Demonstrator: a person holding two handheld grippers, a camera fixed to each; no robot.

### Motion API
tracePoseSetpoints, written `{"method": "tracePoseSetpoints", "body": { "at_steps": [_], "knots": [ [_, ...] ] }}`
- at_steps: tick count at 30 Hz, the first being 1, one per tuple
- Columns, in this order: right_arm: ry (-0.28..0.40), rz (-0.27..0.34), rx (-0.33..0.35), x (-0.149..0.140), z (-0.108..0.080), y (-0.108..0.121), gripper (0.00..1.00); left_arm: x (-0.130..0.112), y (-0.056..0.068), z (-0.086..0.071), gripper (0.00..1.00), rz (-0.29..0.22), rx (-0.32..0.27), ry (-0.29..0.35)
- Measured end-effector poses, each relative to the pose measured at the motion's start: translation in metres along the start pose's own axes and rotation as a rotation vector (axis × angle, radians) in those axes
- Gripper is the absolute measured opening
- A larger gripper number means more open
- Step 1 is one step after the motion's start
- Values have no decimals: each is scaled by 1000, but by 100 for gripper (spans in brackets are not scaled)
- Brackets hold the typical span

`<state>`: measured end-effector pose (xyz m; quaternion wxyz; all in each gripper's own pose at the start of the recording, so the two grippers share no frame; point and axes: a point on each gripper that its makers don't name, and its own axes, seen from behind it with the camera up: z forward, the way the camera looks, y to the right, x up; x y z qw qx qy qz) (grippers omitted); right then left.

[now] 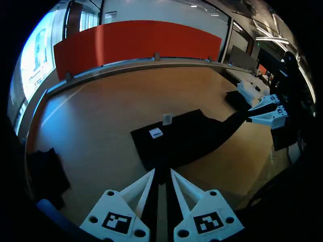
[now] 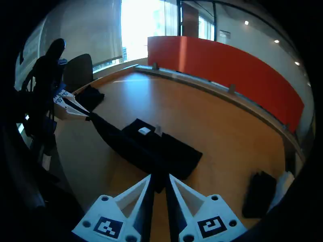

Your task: Fold towel

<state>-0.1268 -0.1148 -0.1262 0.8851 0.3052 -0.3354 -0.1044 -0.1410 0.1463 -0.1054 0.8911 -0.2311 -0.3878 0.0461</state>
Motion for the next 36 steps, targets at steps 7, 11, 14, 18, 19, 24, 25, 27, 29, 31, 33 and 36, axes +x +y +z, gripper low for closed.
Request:
{"method": "tracePoseSetpoints", "body": {
  "at_steps": [7,11,14,18,19,24,25,27,29,31,33,36],
  "knots": [
    [-23,7,-10,-1,18,14,17,9,-8,19,11,-6,6,4],
    [-35,23,-15,-2,30,24,17,14,-14,33,11,-2,10,4],
    [-45,35,-16,-3,39,32,17,18,-18,44,11,4,13,2],
    [-58,46,-19,-3,52,41,17,23,-24,59,11,13,19,-2],
    [-60,49,-20,-4,55,43,17,24,-26,62,11,16,21,-3],
    [-75,59,-21,-6,66,49,17,24,-31,76,11,27,25,-16],
    [-77,59,-20,-7,67,49,17,23,-31,78,11,29,25,-18],
    [-83,60,-20,-9,69,51,17,22,-32,82,11,31,23,-23],
    [-89,61,-21,-10,71,52,17,21,-33,85,11,33,20,-26],
    [-95,65,-21,-12,75,54,17,20,-35,90,11,36,22,-30],
    [-102,69,-20,-13,79,55,17,19,-37,95,11,40,25,-35],
    [-115,75,-19,-16,86,58,17,18,-41,103,11,49,30,-42]
  ]
}}
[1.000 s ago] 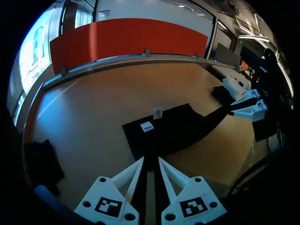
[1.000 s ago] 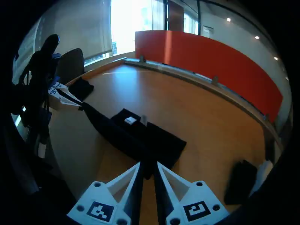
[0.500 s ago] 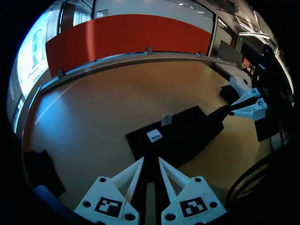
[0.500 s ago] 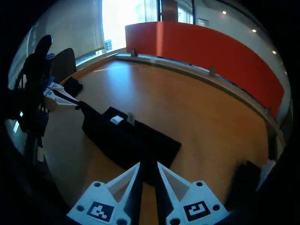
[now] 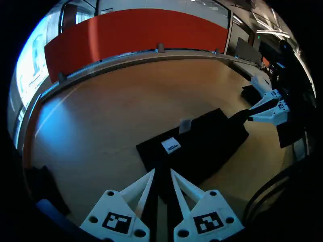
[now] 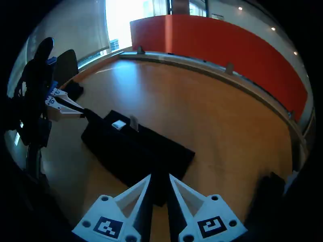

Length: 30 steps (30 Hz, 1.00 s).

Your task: Fold towel

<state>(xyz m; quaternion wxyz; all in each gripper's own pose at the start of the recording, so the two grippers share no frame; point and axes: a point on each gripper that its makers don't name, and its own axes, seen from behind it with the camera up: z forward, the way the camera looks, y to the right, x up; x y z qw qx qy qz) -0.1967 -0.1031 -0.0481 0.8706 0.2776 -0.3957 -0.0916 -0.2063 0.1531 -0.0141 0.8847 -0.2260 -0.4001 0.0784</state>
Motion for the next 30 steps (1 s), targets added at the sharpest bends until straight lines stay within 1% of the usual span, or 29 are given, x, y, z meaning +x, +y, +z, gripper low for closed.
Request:
{"method": "tracePoseSetpoints", "body": {
  "at_steps": [5,9,14,17,21,23,29,30],
  "knots": [
    [-27,12,-3,-5,14,7,17,-1,-4,16,11,12,-3,-8],
    [-52,38,0,-10,25,12,18,-3,-7,29,11,19,-6,-15],
    [-67,68,0,-15,34,15,18,-8,-10,40,11,28,-8,-26],
    [-73,73,-10,-17,38,17,19,-9,-10,44,11,42,-5,-31],
    [-78,78,-32,-17,45,22,24,-9,-12,50,13,64,7,-35],
    [-77,83,-46,-16,48,25,25,-8,-15,52,16,73,16,-35],
    [-75,106,-89,-11,55,36,37,-3,-28,59,27,98,61,-30],
    [-74,108,-95,-11,55,38,41,-2,-30,59,28,100,67,-28]
  ]
}}
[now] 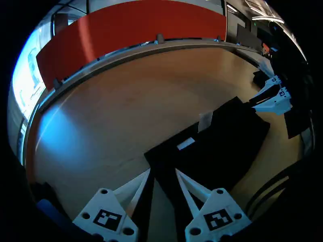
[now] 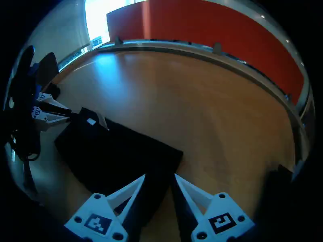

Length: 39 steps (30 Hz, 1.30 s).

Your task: Fold towel

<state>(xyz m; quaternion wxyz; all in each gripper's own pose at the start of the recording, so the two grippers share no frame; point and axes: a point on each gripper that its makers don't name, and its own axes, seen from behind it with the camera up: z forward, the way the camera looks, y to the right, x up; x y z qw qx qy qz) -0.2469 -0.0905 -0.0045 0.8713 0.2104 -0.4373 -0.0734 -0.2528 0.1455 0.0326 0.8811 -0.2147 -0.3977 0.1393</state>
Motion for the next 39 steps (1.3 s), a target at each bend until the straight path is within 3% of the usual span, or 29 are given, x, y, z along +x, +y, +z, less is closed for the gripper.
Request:
{"method": "tracePoseSetpoints", "body": {
  "at_steps": [5,9,13,21,25,39],
  "knots": [
    [5,0,-34,4,0,10,62,2,-8,0,45,-2,27,5],
    [8,1,-52,5,-1,15,68,0,-13,0,65,-22,33,-3],
    [22,12,-75,9,-1,21,74,3,-21,-2,77,-41,53,6],
    [41,9,-108,16,-3,31,77,10,-37,-8,78,-49,101,25],
    [55,5,-108,19,-6,31,93,11,-35,-10,78,-63,93,32],
    [69,6,-89,10,-24,19,93,1,-20,-24,78,-87,64,33]
  ]
}}
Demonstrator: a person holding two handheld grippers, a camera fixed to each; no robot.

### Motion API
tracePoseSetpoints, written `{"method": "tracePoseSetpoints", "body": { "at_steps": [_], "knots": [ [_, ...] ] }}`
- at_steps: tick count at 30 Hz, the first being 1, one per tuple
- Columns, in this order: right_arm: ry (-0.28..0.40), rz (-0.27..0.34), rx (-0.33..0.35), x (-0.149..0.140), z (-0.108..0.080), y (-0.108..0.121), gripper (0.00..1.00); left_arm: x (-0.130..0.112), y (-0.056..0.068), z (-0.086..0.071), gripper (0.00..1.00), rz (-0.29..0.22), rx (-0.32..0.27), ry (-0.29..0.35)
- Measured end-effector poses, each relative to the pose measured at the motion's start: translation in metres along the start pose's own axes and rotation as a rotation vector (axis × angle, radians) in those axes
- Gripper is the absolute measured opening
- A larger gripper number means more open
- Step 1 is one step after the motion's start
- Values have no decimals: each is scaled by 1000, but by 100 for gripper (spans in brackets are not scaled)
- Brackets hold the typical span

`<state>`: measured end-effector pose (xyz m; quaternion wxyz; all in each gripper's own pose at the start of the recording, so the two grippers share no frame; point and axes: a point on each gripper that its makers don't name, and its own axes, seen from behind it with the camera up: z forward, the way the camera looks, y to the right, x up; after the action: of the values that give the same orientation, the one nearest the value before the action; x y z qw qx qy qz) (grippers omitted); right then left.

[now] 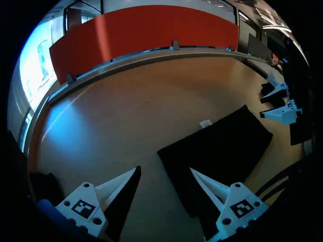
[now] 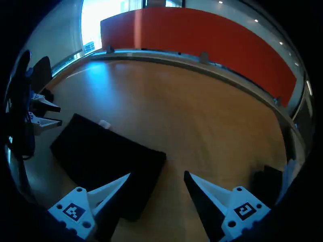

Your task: Fold towel

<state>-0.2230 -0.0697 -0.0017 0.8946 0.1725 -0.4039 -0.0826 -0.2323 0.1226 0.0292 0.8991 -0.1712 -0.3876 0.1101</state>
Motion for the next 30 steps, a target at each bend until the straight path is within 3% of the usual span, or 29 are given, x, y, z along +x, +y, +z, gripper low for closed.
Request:
{"method": "tracePoseSetpoints", "body": {
  "at_steps": [17,30],
  "knots": [
    [-6,43,-4,-41,-39,-16,92,-39,15,-36,78,-67,10,-10],
    [-2,29,13,-48,-47,-18,93,-55,15,-52,78,-105,24,-8]
  ]
}}
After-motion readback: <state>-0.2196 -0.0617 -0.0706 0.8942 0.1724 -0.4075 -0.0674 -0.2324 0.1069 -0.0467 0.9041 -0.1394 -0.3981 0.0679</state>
